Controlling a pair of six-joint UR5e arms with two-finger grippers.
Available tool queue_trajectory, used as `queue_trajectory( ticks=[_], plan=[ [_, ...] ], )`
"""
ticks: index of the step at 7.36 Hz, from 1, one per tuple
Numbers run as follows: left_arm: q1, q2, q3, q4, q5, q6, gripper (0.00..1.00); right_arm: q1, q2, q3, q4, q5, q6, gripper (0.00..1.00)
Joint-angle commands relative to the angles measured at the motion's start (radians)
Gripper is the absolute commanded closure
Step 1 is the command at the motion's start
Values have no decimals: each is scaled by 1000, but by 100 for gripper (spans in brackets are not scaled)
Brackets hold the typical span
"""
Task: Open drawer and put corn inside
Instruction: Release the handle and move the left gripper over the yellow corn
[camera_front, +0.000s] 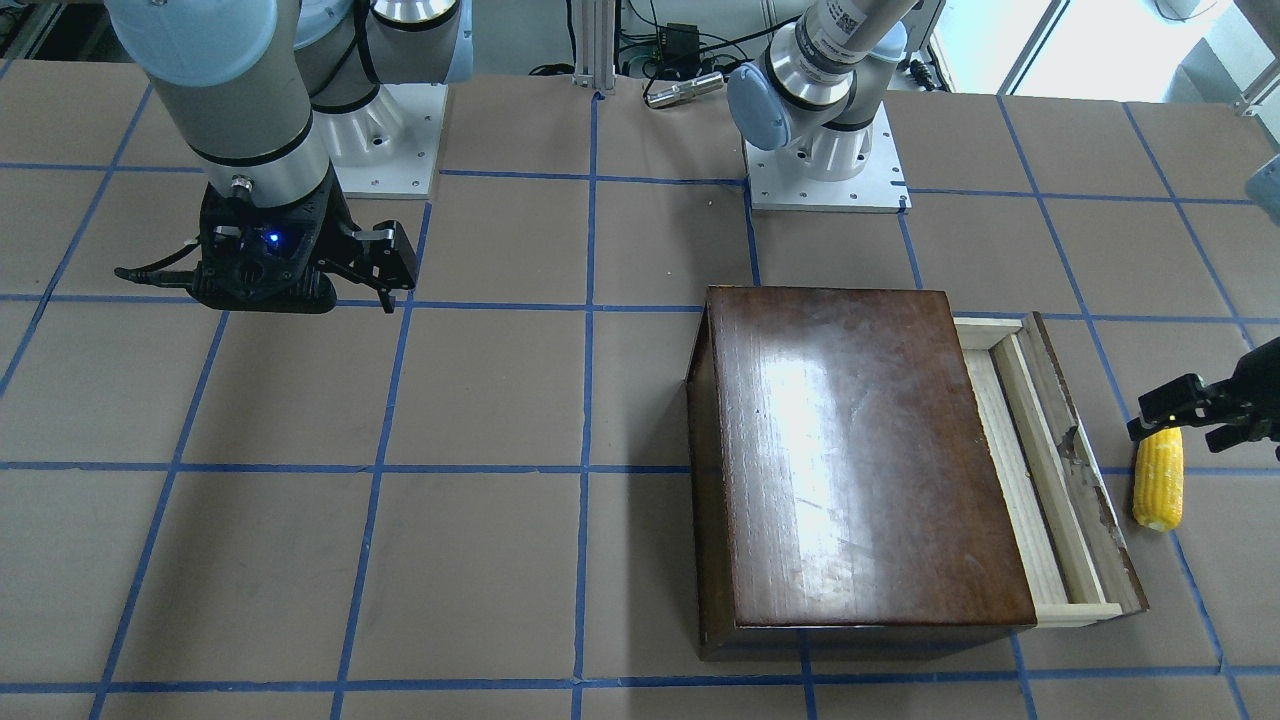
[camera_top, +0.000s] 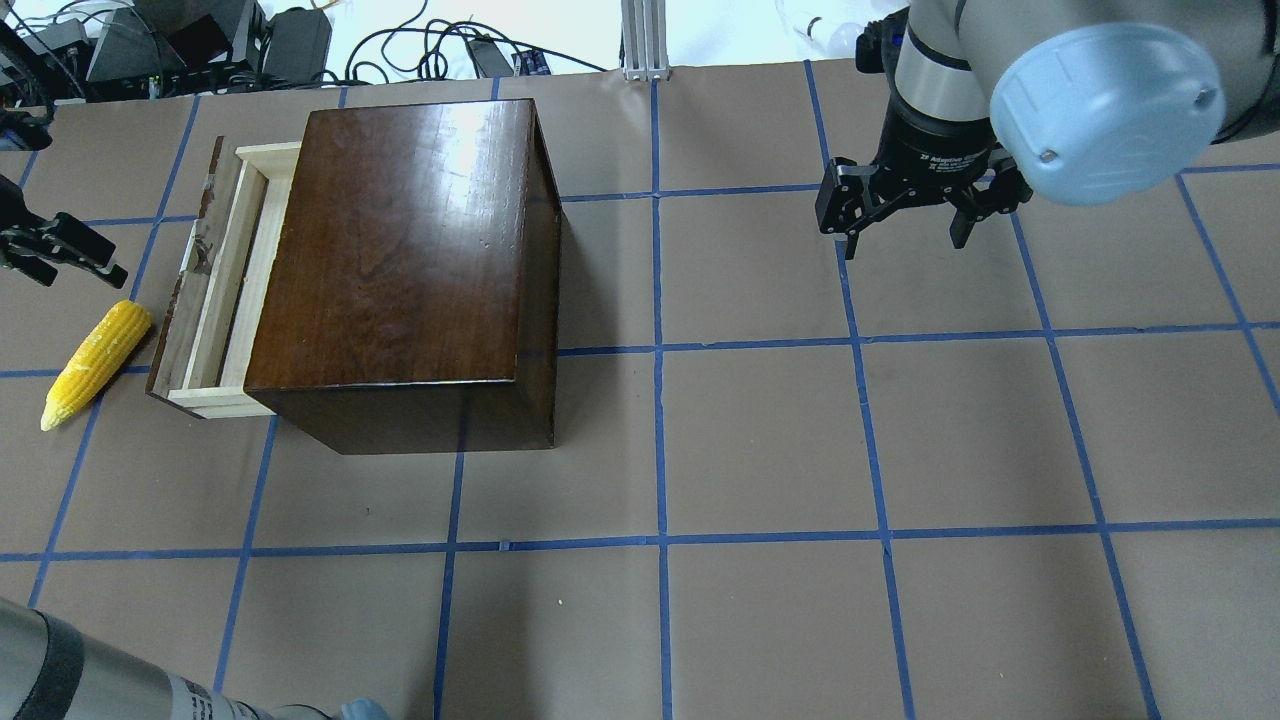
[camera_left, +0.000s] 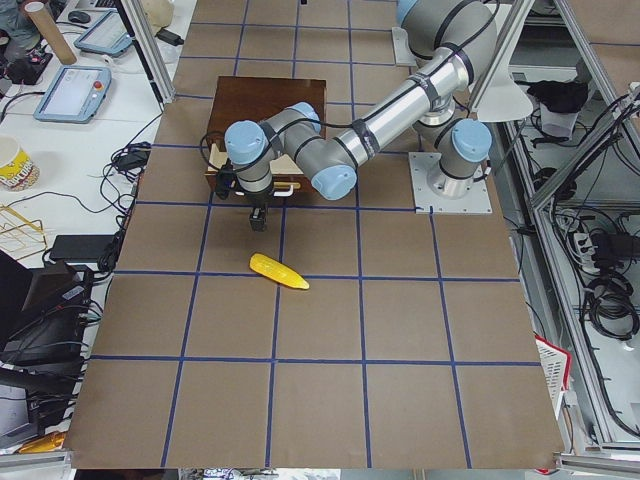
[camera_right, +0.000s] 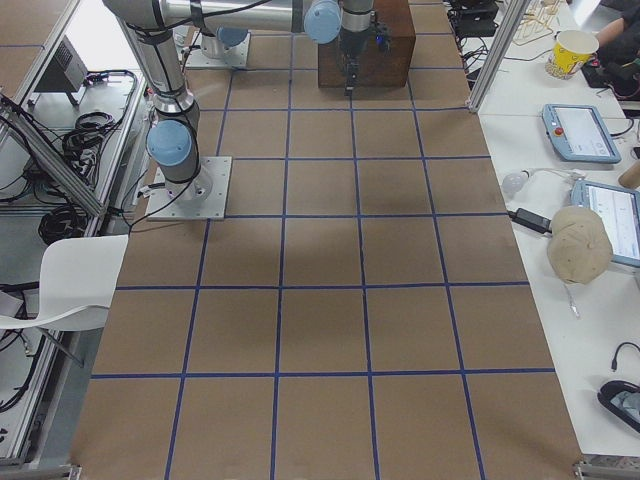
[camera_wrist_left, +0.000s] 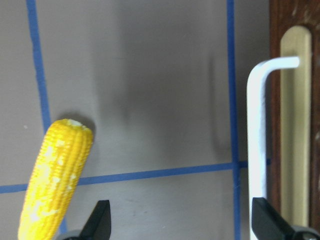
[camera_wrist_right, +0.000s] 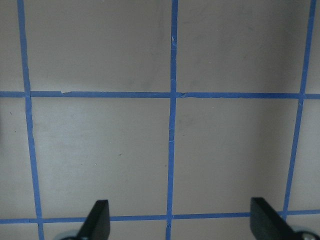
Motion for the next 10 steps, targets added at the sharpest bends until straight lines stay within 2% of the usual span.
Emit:
queue_trajectory(
  ticks=[1,2,3,6,10],
  plan=[
    [39,-25,-4,64,28,182,0,0,-1,0,-1,-1,0,0],
    [45,-37,-13,86,55,291,0,0,1,0,0,-1,0,0],
    [44,-57,-14,102,136,351,0,0,1,0,0,-1,0,0],
    [47,-123,-27,170,137,375,0,0,-1,0,0,1,0,0],
    [93,-189,-105,340,93,382,0,0,1,-2,0,-1,0,0]
  ],
)
